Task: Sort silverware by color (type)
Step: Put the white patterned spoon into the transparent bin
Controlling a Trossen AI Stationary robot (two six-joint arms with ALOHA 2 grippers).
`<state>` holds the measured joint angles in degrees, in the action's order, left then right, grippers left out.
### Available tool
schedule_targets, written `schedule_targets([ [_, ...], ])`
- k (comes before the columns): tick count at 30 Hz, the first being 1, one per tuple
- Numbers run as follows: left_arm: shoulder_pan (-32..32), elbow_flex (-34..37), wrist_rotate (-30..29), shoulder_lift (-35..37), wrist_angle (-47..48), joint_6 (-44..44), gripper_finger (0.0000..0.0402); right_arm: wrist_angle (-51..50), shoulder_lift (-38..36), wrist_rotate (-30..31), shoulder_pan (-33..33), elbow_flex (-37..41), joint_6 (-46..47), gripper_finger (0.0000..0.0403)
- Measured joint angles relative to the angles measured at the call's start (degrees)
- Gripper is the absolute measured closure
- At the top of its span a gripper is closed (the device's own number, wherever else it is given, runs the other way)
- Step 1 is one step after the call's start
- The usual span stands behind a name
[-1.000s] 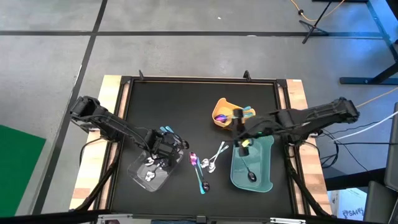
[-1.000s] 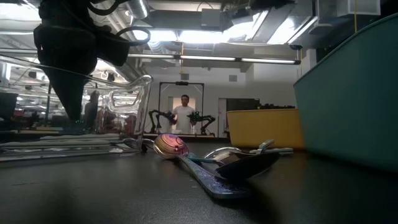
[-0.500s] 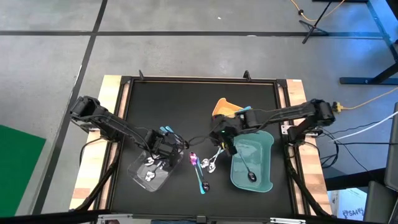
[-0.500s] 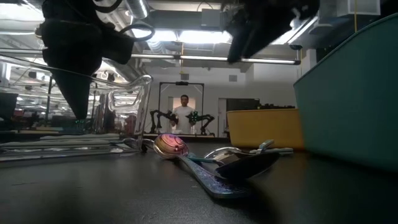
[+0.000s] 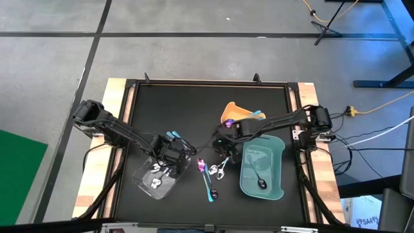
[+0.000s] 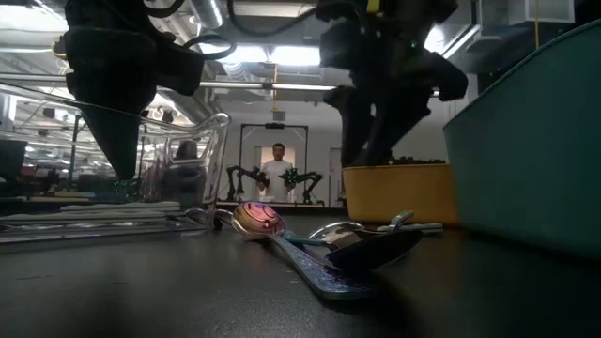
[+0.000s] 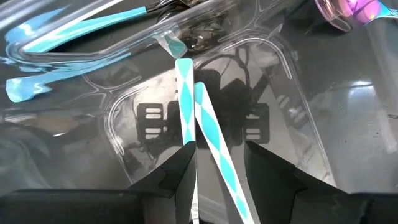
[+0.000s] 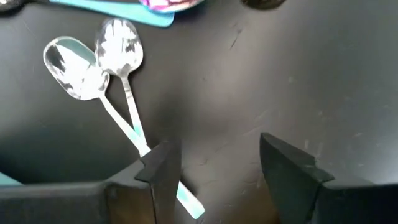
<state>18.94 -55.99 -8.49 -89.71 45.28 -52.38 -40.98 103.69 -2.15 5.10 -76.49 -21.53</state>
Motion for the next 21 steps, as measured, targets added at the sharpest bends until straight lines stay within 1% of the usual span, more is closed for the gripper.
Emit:
schedule_targets([
  [11, 0.00, 0.00, -1.55, -0.01, 0.04, 0.02, 0.0273, -6.81, 4.55, 0.00, 0.09, 0.02, 0.11, 0.0201],
  [19, 0.00, 0.00, -1.57, -0.01, 0.04, 0.00, 0.0273, -7.26, 5.32, -0.06, 0.11, 0.02, 0.02, 0.0201],
  [21, 0.00, 0.00, -1.57, -0.01, 0.04, 0.00, 0.0273, -7.56, 5.32, -1.02, 0.11, 0.02, -0.07, 0.0201],
])
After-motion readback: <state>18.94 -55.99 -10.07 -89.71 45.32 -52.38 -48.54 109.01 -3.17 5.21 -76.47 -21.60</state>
